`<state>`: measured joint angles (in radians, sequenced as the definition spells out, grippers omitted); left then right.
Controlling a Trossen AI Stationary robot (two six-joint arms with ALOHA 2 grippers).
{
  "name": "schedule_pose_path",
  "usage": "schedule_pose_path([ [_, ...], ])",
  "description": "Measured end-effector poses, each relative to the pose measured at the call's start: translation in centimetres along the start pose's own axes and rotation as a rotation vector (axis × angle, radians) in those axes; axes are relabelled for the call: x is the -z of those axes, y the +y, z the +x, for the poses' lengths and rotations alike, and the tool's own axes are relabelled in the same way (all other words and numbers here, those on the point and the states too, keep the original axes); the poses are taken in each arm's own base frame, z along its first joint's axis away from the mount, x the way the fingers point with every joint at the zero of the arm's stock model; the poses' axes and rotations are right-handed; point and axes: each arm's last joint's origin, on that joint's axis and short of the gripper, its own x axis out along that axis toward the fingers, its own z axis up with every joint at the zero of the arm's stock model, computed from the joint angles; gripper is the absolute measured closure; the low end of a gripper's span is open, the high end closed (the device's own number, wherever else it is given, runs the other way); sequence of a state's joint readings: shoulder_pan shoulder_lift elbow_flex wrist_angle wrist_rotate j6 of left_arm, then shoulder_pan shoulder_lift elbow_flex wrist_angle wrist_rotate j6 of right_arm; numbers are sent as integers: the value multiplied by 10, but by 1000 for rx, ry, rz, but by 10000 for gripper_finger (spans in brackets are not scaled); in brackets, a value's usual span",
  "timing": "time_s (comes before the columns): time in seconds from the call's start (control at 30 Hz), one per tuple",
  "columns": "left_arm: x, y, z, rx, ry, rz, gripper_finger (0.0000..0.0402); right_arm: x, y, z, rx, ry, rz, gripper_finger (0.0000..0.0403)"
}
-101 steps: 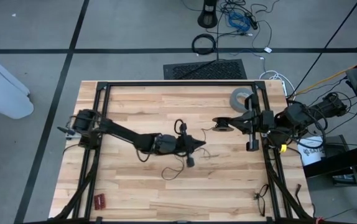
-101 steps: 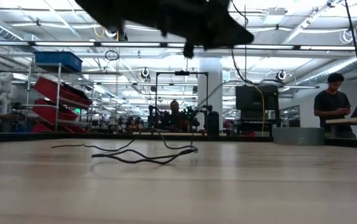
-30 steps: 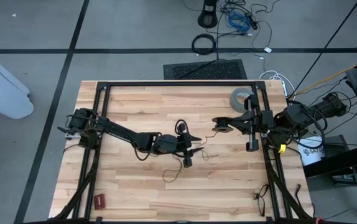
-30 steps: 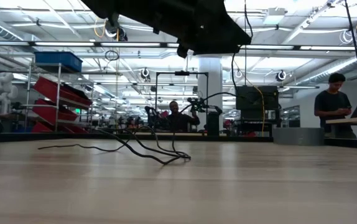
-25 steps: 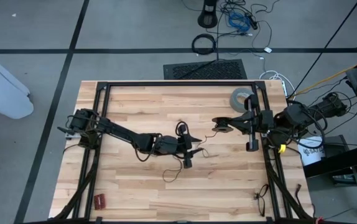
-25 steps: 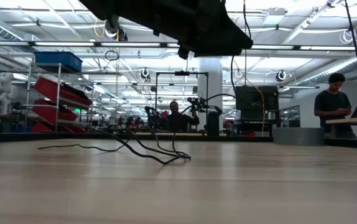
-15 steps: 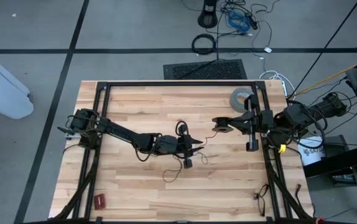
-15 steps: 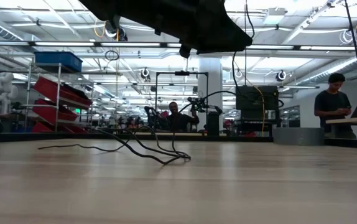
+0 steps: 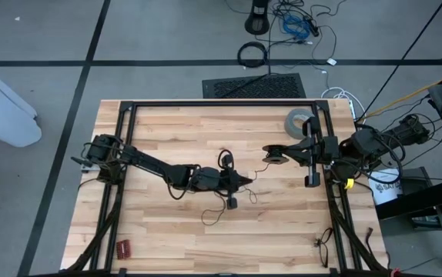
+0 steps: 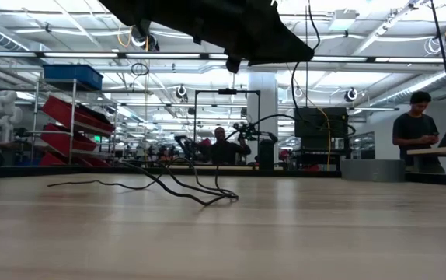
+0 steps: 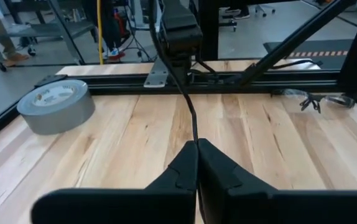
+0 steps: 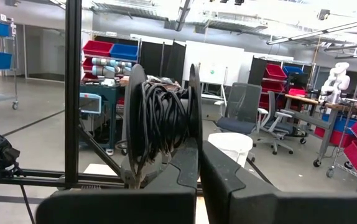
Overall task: Coil cords
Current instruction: Coil the black wire onto the spool
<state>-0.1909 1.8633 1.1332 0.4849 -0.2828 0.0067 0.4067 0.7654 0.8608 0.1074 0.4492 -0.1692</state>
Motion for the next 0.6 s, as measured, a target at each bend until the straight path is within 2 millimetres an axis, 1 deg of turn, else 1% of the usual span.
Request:
schedule_pose_path([
  [0.23, 0, 1, 0, -8, 1, 0, 399, 0, 0, 0, 0, 0, 0, 403],
  [0.3, -4, 0, -4, -5, 1, 1, 399, 0, 0, 0, -1, 1, 0, 403],
  [0.4, -17, 0, -16, -8, 4, 7, 399, 1, 0, 0, -2, 8, 6, 403],
  [0.53, -28, 4, -38, -90, 113, 50, 400, 2, 0, 0, -4, 14, 11, 403],
  [0.6, -35, 7, -54, -133, 155, 67, 400, 2, 0, 0, -4, 19, 16, 403],
])
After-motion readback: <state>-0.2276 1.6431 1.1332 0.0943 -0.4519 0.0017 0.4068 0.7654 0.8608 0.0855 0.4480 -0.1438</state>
